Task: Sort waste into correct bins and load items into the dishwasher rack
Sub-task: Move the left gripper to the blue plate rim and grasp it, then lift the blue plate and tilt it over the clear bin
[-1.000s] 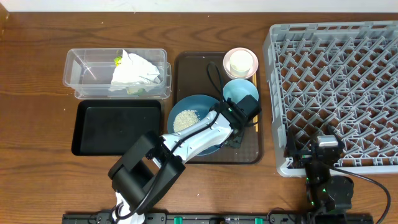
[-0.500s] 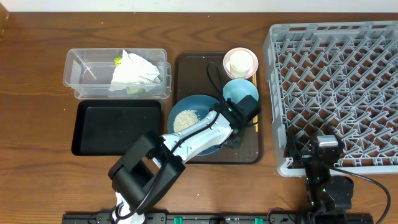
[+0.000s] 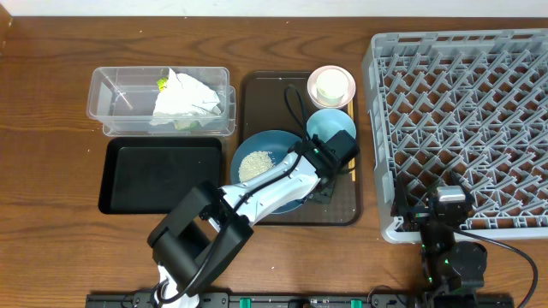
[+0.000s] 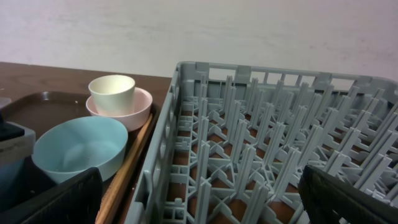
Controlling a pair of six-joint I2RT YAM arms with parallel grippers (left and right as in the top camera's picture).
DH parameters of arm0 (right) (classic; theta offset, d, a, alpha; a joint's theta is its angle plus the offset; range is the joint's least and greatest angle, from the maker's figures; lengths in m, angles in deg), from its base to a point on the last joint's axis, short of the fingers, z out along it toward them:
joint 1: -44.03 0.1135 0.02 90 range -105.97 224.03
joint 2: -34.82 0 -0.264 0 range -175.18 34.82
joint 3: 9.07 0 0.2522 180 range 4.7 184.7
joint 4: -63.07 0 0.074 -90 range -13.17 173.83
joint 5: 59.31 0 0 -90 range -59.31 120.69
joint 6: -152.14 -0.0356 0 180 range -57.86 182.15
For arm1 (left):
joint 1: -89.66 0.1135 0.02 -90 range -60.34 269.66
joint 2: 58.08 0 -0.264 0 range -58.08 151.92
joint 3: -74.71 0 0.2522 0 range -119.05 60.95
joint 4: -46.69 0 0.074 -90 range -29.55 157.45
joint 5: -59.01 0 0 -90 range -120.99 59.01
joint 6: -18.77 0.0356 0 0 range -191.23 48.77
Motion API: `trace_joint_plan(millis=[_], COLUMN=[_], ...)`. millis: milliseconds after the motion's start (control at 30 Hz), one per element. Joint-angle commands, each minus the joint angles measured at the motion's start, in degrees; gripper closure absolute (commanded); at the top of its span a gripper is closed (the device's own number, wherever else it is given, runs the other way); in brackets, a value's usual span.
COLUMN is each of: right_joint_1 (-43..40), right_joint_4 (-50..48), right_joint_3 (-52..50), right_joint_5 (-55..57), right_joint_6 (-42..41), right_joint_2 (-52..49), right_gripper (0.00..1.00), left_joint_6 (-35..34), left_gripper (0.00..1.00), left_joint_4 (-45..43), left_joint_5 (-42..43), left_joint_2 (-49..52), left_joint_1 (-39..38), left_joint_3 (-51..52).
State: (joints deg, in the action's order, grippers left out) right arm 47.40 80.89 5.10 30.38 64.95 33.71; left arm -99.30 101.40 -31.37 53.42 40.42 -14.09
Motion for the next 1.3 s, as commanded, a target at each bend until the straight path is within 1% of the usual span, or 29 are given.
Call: trace_joint_plan(millis=[0,133,233,400,467,500,667,967,1267], right_joint_1=[-0.8,-0.8,-0.8,-0.8,-0.8,-0.8,-0.8,-0.8,-0.8], right_joint_4=[0.2,0.2,0.2,0.2,0.2,0.2,0.2,0.2,0.2], right_joint_3=[-0.1,-0.1,-0.1,-0.1,-0.1,-0.1,-0.1,-0.1,-0.1], right_joint_5=[-0.3,-0.3,-0.3,-0.3,-0.3,-0.3,-0.3,-0.3,-0.3], right_joint_6=[0.7,0.7,0.7,0.7,0.7,0.7,0.7,0.7,0.7], right_joint_2=[0.1,0.1,0.1,0.1,0.1,0.1,0.1,0.1,0.1], right_gripper=[0.01,0.01,0.01,0.01,0.01,0.01,0.01,0.01,0.01], left_joint_6=[0.5,0.5,0.5,0.5,0.5,0.5,0.5,0.5,0.6], left_gripper=[0.65,0.66,0.75,0.77,0.81,0.85,0.93,0.94,0.94], left_joint_4=[0.3,0.3,0.3,0.3,0.3,0.3,0.4,0.6,2.0], left_joint_5=[-0.9,-0.9,-0.9,-0.9,-0.9,-0.9,-0.9,-0.9,-0.9], left_joint_2=[-1.9,-1.9,-1.9,-1.9,-1.9,-1.9,-1.9,-2.9,-10.4], left_joint_1=[0.0,0.0,0.0,0.0,0.0,0.0,0.0,0.0,0.0], left_joint_3=[0.1,0.1,0.1,0.1,0.1,0.1,0.1,0.1,0.0])
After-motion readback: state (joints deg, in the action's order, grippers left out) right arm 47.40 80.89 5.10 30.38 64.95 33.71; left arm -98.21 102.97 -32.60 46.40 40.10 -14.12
